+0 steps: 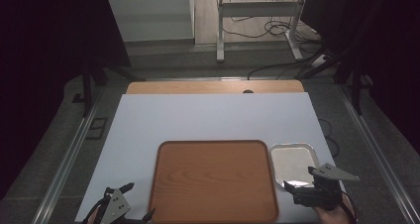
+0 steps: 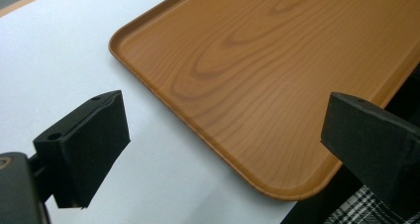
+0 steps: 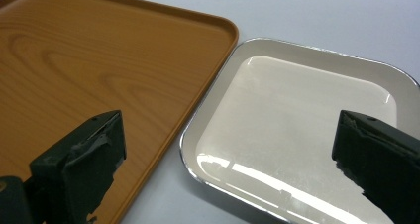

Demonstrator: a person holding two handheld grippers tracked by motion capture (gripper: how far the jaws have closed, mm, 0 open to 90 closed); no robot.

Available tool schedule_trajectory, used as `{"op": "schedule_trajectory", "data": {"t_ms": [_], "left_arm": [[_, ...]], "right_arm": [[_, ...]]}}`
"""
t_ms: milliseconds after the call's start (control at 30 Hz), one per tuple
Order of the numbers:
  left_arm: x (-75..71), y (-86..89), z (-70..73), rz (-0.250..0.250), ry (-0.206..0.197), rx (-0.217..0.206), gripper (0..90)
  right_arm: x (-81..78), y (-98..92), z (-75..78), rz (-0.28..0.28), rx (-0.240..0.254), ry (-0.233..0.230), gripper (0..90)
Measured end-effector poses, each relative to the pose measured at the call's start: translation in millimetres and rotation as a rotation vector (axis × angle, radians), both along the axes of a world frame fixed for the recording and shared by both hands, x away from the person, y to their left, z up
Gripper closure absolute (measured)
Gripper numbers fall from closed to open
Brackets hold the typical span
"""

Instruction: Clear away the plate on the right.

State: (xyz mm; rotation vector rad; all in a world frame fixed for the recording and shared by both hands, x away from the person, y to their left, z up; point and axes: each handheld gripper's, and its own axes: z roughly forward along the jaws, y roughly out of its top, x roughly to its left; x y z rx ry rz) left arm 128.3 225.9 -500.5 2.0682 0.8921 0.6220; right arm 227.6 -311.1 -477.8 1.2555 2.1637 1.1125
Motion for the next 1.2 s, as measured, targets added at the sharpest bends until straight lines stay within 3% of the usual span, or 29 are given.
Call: {"op": "schedule_trajectory", "data": {"t_ms": [367,600,800,1000,1200], "left_arm": [[-5.8,1.8,0.1,-0.021,-0.023,-0.005,4.2],[-4.6,1.6,-0.3,-0.016,-0.018,-0.005,4.0],[-5.2,5.2,-0.2,-0.009,-0.012,-0.028,4.0],[-7.3,6.4,-0.2,-0.018,-0.014,-0.03,4.1],[-6.7,6.3,-0.2,-0.019,-0.01,-0.033,4.2]], "right_arm": [[8.5,-4.9,0.2,-0.066,0.012,0.032,0.0],[16.6,-6.1,-1.7,-0.082,0.0,0.034,0.0],[23.1,-5.9,-3.8,-0.082,-0.036,0.028,0.8],[23.9,-9.6,-0.1,-0.115,-0.027,-0.002,1.3],[28.8,-14.2,-2.5,-0.138,-0.002,0.015,1.3]]}}
